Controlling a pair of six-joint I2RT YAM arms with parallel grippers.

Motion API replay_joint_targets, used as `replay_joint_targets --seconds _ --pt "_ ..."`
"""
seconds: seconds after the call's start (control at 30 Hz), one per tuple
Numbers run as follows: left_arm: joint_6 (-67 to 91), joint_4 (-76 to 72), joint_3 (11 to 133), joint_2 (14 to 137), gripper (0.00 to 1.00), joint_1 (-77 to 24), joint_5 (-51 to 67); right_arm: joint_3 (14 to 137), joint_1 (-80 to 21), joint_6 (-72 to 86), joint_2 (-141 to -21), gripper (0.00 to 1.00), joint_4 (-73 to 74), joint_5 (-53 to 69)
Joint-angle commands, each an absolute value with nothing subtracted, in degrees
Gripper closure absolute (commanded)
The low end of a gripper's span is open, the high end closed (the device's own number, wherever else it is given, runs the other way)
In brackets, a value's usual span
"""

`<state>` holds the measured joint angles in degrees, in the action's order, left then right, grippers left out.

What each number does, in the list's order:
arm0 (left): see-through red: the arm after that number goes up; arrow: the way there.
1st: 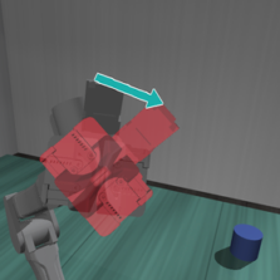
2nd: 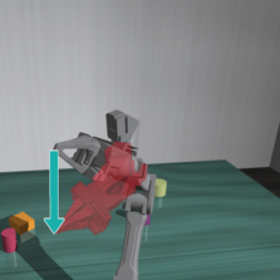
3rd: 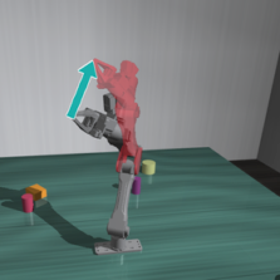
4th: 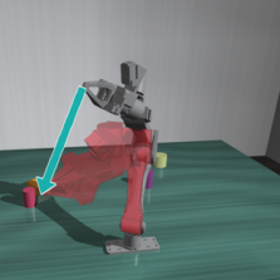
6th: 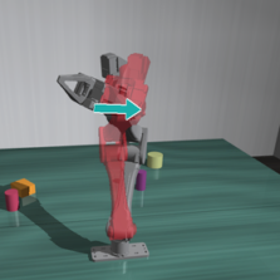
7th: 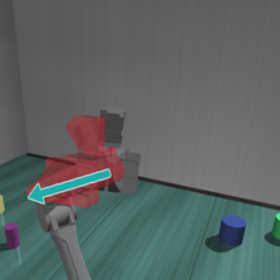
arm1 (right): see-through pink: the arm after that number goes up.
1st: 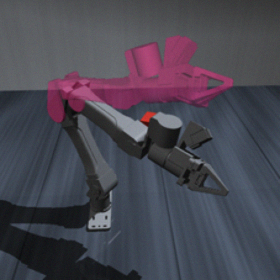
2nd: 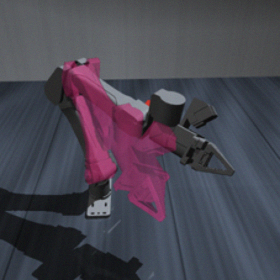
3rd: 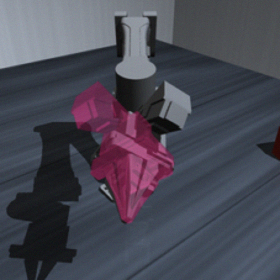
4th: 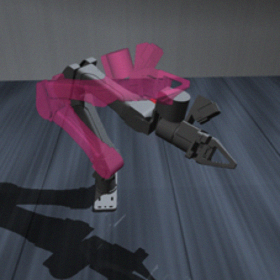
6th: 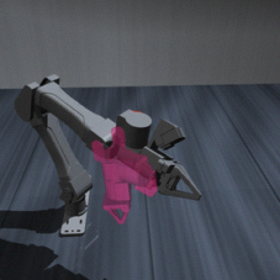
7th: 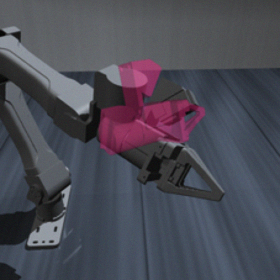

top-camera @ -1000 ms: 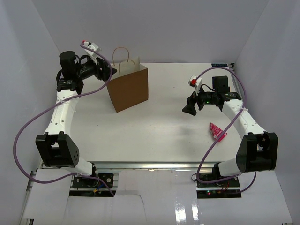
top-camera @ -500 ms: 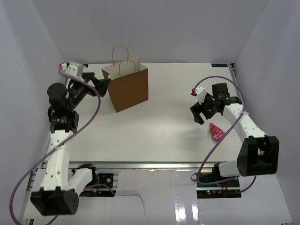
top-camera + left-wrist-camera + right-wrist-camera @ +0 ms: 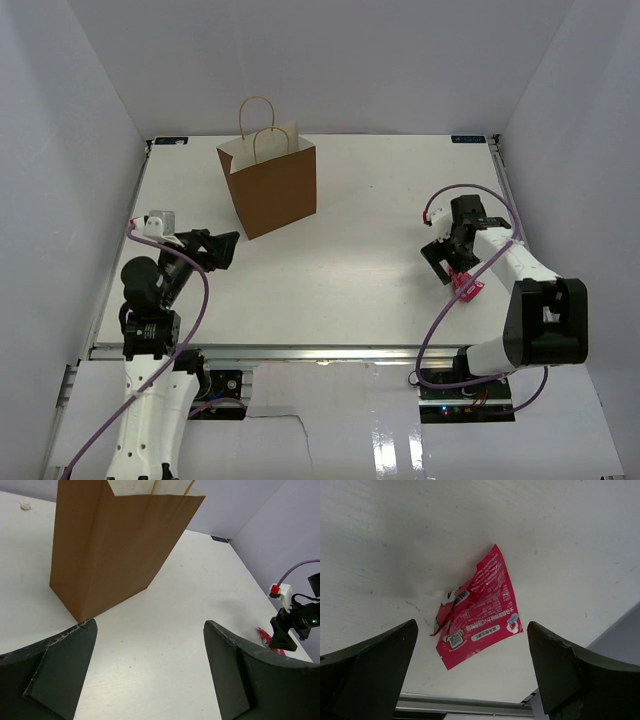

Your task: Place the snacks into the paper bag

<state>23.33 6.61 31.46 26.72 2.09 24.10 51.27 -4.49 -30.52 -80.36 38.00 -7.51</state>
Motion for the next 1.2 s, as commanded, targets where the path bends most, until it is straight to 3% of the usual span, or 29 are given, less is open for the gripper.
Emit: replay_joint_targets --seconds 0.0,0.13,0.23,0.43,0.47,0.63,0.9,1.0,1.17 --pt "27.06 6.86 29.89 24.88 0.02 2.11 22.85 51.32 -4.39 -26.90 -83.67 0.05 37.79 -6.86" --pt "27.42 6.94 29.62 25.14 0.02 2.02 23.38 51.24 -4.39 -24.79 -86.04 0.15 37.80 -4.92" --pt "28.21 7.03 29.53 25.66 0.02 2.02 23.82 49.49 -4.31 -23.65 -87.88 0.28 36.48 -4.92" --pt "29.53 6.07 29.09 25.93 0.02 2.11 24.52 48.52 -4.13 -22.76 -87.28 0.76 34.98 -2.73" --pt "29.71 5.89 29.00 26.10 0.02 2.02 24.78 48.43 -4.04 -23.37 -86.84 0.92 34.89 -1.85" --pt "30.41 4.14 28.83 26.54 0.02 2.02 25.84 49.04 -4.04 -26.61 -82.89 0.92 34.37 2.54" --pt "32.08 2.11 28.65 27.60 0.02 2.02 27.07 66.66 -4.83 -42.45 -76.64 0.92 37.19 35.40" --pt "32.69 1.93 28.74 27.95 0.02 2.11 27.33 77.23 -7.98 -38.69 -80.48 0.92 32.89 42.34" --pt "33.66 2.46 28.92 27.51 0.02 2.11 27.25 94.98 -13.88 -24.32 -89.72 0.92 21.91 43.69"
